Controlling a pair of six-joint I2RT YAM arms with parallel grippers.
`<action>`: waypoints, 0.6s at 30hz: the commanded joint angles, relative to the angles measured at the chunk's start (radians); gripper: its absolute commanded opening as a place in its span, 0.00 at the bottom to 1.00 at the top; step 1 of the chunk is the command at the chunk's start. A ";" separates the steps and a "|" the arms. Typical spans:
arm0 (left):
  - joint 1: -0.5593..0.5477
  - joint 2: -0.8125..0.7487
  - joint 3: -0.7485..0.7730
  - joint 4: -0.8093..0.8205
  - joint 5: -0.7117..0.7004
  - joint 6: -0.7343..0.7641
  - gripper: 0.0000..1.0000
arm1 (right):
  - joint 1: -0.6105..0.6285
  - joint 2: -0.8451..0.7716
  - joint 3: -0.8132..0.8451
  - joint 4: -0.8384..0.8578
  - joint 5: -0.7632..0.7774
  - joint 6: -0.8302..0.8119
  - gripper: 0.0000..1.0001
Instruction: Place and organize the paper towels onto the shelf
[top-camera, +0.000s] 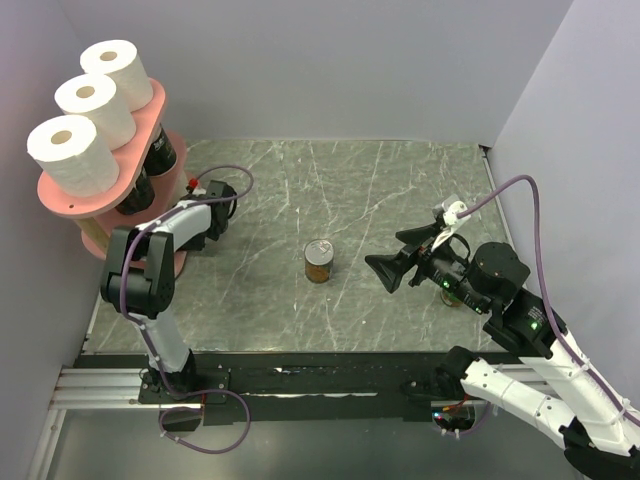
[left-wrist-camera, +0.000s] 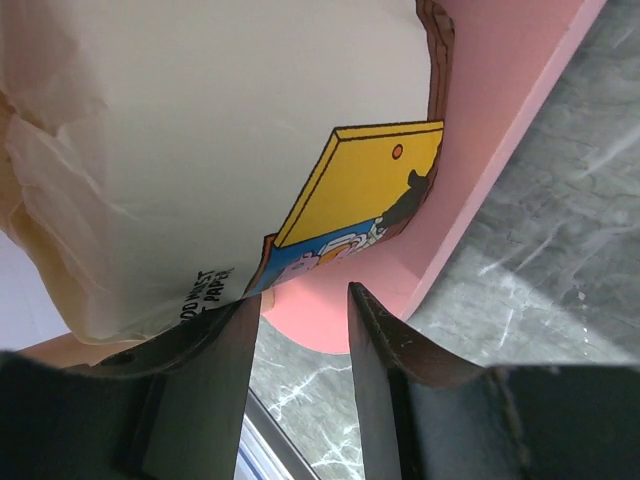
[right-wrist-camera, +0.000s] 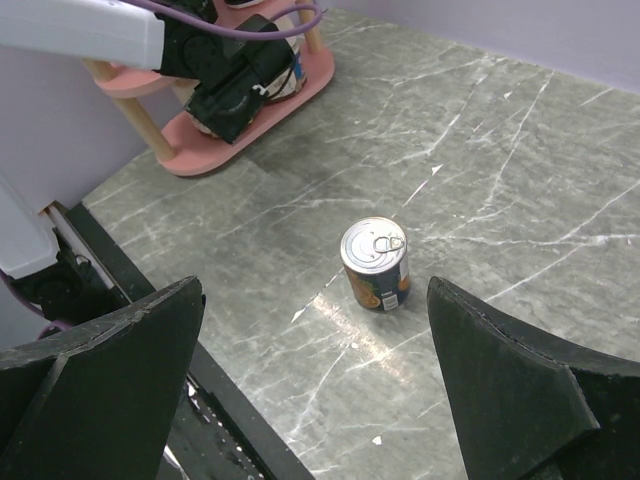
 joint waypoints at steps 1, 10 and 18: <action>0.004 -0.001 0.046 -0.005 -0.030 -0.021 0.46 | 0.004 -0.011 0.009 -0.006 0.015 -0.007 1.00; -0.082 -0.135 0.036 0.044 0.135 -0.004 0.48 | 0.005 0.018 0.003 -0.015 0.013 0.028 1.00; -0.283 -0.356 0.056 0.151 0.328 0.025 0.55 | 0.005 0.107 0.057 -0.069 0.097 0.080 0.99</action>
